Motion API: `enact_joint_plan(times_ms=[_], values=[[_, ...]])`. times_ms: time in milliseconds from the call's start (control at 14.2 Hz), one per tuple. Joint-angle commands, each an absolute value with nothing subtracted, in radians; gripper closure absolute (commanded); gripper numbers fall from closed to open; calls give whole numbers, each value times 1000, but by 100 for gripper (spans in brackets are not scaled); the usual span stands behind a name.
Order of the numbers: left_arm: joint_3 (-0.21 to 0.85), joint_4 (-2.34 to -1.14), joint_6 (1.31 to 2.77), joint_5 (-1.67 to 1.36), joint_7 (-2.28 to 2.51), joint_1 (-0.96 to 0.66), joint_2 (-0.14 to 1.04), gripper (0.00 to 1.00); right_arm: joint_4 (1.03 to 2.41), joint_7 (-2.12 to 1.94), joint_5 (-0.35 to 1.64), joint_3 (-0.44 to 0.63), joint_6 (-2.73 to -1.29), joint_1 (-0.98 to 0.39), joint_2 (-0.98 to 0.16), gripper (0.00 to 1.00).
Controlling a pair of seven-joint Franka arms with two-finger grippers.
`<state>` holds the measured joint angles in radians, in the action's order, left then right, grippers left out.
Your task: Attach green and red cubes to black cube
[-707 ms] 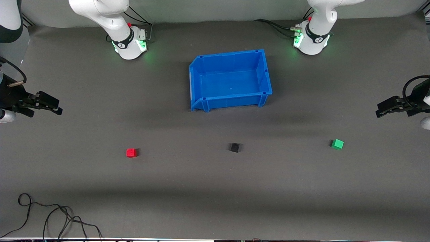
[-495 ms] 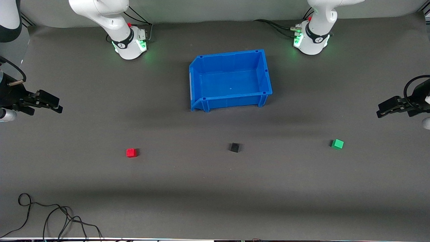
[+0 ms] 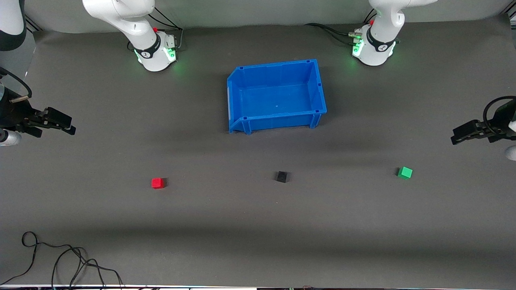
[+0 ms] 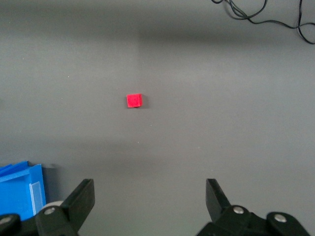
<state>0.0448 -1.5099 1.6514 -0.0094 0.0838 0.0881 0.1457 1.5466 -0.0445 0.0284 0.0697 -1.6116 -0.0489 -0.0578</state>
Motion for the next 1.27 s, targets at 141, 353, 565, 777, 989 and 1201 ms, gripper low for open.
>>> enact_joint_plan(times_ms=[141,353,565,777,989,1201], values=[[34,-1512,1664,35,325,138,235,0,1526,24,34,72,-1605,-40,-77,0],[35,-1572,1719,31,568,156,261,0,1456,352,54,72,-1606,-41,-135,0],[35,-1640,1845,8,763,169,313,0,1437,663,54,69,-1621,-51,-172,0],[35,-1621,1888,2,871,176,405,0,1399,858,119,71,-1629,-43,-242,0],[37,-1615,1971,-14,1008,198,480,6,1402,1047,165,71,-1629,-43,-311,0],[37,-1623,2023,-17,1058,184,561,8,1407,1170,176,71,-1646,-46,-399,0]])
